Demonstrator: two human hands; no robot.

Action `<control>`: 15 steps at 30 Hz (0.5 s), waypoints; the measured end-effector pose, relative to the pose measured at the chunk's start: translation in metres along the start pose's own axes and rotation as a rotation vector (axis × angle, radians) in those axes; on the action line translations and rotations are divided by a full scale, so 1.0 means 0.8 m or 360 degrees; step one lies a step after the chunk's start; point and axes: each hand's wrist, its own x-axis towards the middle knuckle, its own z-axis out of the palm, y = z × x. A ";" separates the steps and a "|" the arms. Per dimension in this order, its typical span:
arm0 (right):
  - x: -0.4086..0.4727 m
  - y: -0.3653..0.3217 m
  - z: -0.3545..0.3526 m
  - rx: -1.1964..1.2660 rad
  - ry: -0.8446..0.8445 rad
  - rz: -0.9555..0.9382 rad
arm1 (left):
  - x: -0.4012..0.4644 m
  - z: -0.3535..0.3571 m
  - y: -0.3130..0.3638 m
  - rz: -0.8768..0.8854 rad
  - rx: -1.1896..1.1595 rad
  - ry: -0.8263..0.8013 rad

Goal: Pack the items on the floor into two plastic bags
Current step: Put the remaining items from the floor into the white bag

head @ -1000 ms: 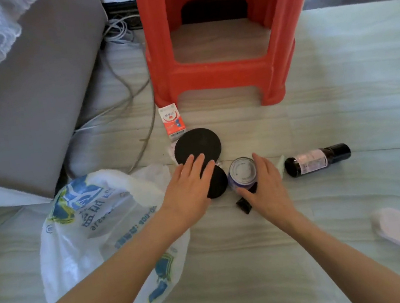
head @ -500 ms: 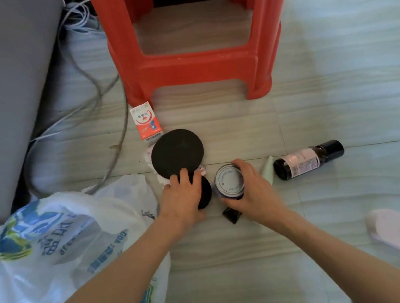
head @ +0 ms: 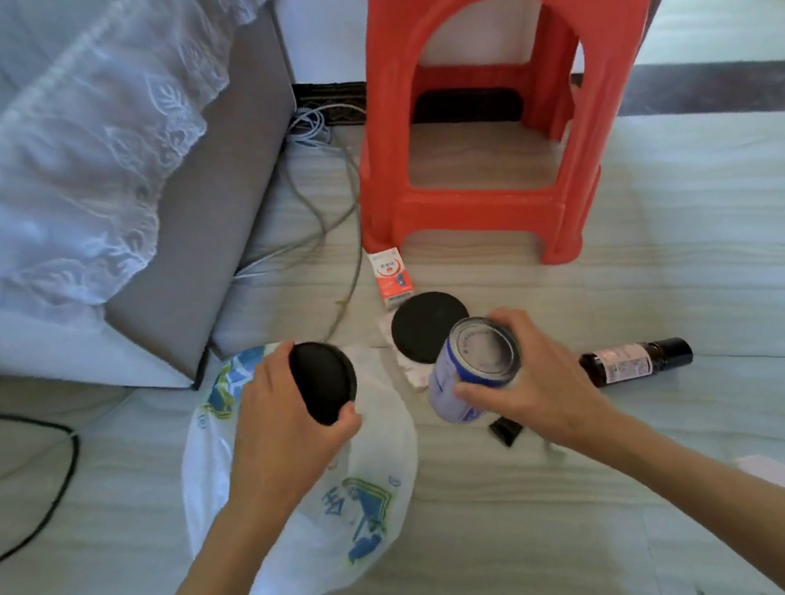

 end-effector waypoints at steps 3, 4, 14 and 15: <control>0.002 -0.052 0.025 -0.0204 -0.0319 -0.0138 | -0.047 -0.009 -0.065 -0.0061 0.0188 -0.0178; 0.006 -0.066 0.038 -0.0255 -0.0446 -0.0193 | -0.059 -0.007 -0.085 -0.0070 0.0276 -0.0250; 0.065 -0.057 0.209 -0.1390 -0.0959 -0.1000 | -0.031 0.056 -0.178 0.0206 0.0641 -0.0258; 0.070 -0.049 0.216 -0.1415 -0.0900 -0.0981 | -0.022 0.060 -0.181 0.0205 0.0675 -0.0241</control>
